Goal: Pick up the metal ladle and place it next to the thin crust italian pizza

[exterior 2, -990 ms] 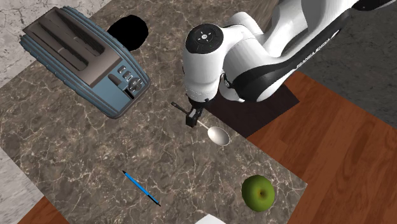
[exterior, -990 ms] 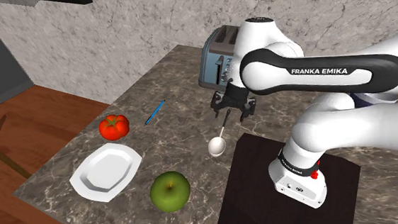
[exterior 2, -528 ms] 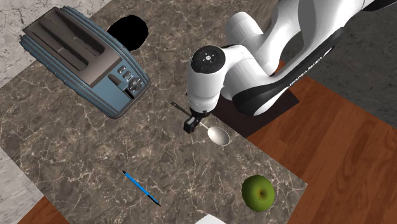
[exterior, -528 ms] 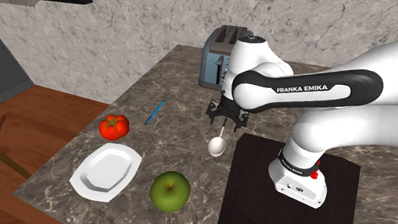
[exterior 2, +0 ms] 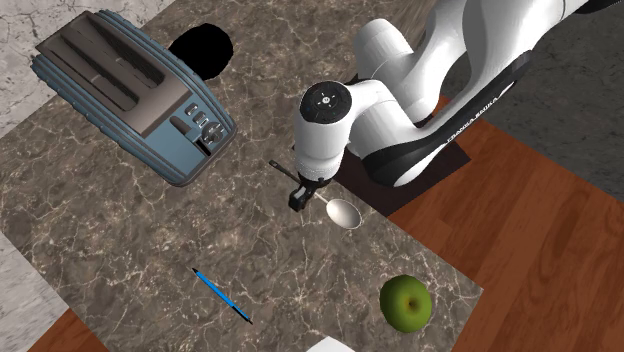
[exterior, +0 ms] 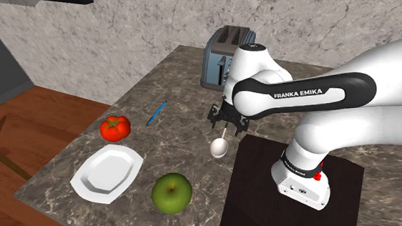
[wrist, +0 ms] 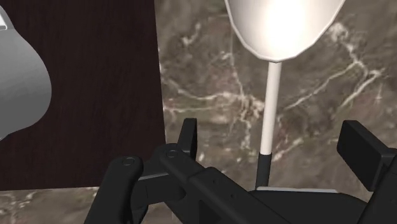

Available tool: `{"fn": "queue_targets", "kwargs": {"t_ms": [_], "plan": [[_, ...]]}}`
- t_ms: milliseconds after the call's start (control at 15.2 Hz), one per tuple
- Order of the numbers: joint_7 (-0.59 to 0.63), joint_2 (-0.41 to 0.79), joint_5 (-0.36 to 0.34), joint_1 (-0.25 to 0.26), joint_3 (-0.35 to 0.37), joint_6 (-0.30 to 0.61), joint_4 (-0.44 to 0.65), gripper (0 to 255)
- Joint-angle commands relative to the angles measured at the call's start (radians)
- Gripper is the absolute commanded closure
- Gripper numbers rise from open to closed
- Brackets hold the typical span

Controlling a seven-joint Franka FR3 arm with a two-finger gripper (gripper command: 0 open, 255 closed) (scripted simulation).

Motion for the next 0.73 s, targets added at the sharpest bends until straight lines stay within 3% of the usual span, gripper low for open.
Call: {"fn": "queue_targets", "kwargs": {"t_ms": [0,66,132,660], "plan": [[0.0,0.0,0.0,0.0,0.0,0.001,0.0,0],[0.0,0.0,0.0,0.0,0.0,0.0,0.0,0],[0.0,0.0,0.0,0.0,0.0,0.0,0.0,255],[0.0,0.0,0.0,0.0,0.0,0.0,0.0,255]]}}
